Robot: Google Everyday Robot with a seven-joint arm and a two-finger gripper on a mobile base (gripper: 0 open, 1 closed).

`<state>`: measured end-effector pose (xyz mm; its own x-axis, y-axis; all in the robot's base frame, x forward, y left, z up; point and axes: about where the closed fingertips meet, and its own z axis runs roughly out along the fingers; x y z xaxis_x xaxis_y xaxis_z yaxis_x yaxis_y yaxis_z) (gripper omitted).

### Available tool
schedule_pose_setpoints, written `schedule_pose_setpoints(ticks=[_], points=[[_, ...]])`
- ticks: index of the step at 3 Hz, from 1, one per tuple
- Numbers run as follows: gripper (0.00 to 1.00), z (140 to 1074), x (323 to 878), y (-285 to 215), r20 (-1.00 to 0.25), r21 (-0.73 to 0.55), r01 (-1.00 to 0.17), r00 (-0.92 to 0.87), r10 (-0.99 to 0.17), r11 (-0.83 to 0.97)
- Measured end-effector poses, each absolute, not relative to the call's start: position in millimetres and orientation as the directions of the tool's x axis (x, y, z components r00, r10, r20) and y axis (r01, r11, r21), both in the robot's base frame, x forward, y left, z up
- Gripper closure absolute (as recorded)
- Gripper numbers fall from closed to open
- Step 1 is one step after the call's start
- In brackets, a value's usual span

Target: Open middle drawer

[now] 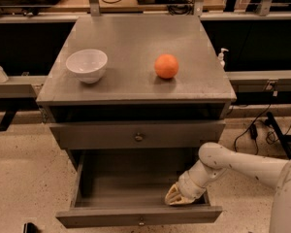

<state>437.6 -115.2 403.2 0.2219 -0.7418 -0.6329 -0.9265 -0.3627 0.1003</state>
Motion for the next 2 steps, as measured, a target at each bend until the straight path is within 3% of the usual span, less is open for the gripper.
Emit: schedule_pose_setpoints(ticks=[2], points=[[1.0,403.2,437.6,-115.2,-0.633,0.1,-0.927,0.222,-0.742,-0.363]])
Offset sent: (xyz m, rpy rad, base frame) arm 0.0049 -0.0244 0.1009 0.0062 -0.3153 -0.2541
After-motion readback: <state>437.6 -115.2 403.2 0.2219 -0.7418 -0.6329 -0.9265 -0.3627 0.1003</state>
